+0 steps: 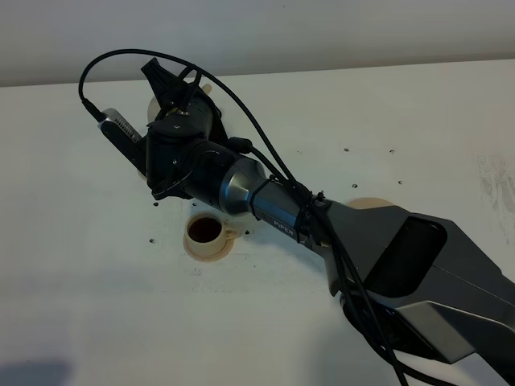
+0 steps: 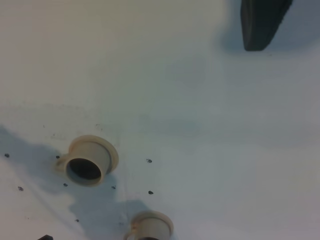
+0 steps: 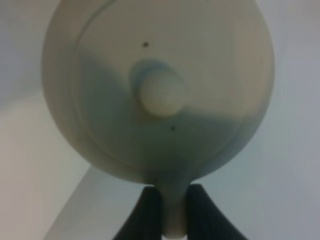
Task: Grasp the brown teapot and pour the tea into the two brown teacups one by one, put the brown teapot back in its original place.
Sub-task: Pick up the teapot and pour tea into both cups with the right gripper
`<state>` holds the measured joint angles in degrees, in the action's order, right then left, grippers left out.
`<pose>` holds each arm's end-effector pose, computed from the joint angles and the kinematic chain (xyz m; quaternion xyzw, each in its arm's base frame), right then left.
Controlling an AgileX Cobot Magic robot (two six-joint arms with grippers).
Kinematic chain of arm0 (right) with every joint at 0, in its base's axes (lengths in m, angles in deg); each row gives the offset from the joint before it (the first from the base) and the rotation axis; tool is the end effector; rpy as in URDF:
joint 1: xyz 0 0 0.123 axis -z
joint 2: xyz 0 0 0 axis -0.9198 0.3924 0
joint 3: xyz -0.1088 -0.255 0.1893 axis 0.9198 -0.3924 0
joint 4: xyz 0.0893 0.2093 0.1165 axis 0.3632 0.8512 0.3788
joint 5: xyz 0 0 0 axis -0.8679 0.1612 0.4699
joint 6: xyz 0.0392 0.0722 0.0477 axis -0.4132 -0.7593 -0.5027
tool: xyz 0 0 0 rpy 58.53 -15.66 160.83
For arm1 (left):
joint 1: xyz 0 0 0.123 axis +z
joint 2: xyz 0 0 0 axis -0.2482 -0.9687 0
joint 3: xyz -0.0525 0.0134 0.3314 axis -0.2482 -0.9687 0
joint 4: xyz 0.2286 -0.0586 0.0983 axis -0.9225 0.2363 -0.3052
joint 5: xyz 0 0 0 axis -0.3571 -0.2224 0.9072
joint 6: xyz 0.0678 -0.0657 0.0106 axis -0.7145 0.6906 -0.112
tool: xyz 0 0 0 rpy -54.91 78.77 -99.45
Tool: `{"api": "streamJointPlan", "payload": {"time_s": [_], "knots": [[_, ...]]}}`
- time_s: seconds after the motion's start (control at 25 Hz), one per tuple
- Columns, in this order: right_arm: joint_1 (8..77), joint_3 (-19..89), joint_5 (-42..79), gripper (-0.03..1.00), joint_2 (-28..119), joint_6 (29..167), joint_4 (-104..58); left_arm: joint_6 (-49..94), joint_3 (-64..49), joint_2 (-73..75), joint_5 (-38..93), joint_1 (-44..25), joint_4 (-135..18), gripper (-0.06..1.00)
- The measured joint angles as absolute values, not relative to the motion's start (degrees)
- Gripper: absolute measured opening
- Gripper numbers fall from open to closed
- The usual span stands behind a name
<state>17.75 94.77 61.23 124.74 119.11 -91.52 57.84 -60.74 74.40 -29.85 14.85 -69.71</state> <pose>0.4564 0.4276 0.1864 -0.7390 0.4293 -0.4567 0.2470 -0.0450 -0.0042 0.2644 -0.0119 0.8635 -0.0255 0.5035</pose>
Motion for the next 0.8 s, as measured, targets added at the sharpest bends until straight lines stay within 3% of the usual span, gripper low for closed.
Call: {"api": "streamJointPlan", "payload": {"time_s": [0.8], "knots": [[17.7, 94.8, 61.5, 0.11, 124.7, 118.6, -95.5, 57.8, -60.7, 74.4, -29.9, 14.8, -69.7, 0.55]]}}
